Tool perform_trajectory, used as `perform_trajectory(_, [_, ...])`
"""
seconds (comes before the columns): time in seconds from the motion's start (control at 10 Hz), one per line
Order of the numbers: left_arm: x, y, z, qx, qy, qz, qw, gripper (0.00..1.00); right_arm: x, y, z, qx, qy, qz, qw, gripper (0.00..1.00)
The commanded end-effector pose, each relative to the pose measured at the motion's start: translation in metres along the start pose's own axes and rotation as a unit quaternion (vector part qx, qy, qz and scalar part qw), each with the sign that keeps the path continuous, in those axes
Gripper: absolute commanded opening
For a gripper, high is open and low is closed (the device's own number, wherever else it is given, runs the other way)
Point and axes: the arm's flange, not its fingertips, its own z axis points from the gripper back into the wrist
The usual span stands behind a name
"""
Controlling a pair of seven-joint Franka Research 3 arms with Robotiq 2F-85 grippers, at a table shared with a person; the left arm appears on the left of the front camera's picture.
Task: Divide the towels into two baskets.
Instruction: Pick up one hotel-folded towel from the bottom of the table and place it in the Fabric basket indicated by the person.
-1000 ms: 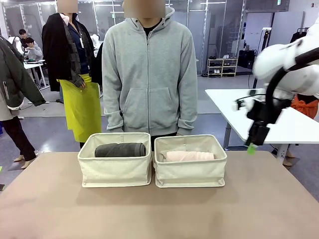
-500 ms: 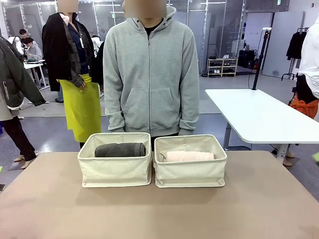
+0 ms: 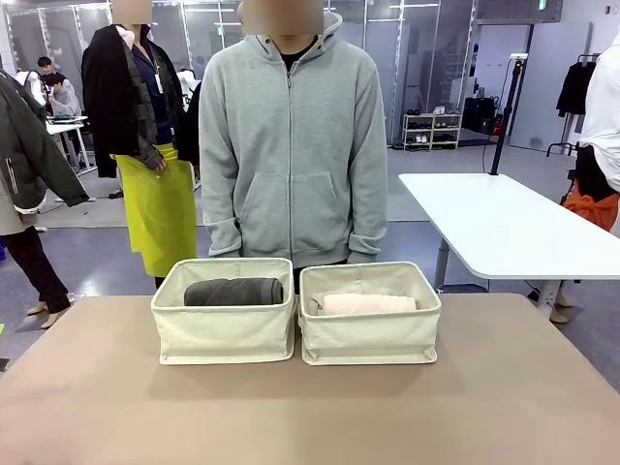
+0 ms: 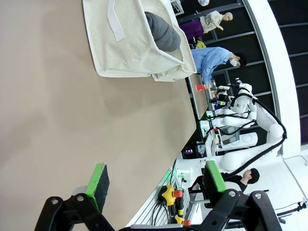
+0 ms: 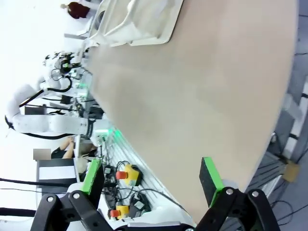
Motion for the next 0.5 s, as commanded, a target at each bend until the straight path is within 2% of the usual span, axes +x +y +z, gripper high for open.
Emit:
perform_trajectory(0.0, [-0.001,-0.005,0.004,0.002,0.004,0.005,1.000,1.00,-0.001,-0.014,0.009,-0.006,-0.005,-0.014,1.000,1.00])
perform_trajectory(0.1, [-0.001,-0.005,0.004,0.002,0.004,0.005,1.000,1.00,0.000,0.000,0.000,0.000,0.000,0.000,1.000,1.00])
perform_trajectory(0.4, [-0.001,-0.005,0.004,0.002,0.004,0.005,1.000,1.00,0.000,0.000,0.000,0.000,0.000,0.000,1.000,1.00])
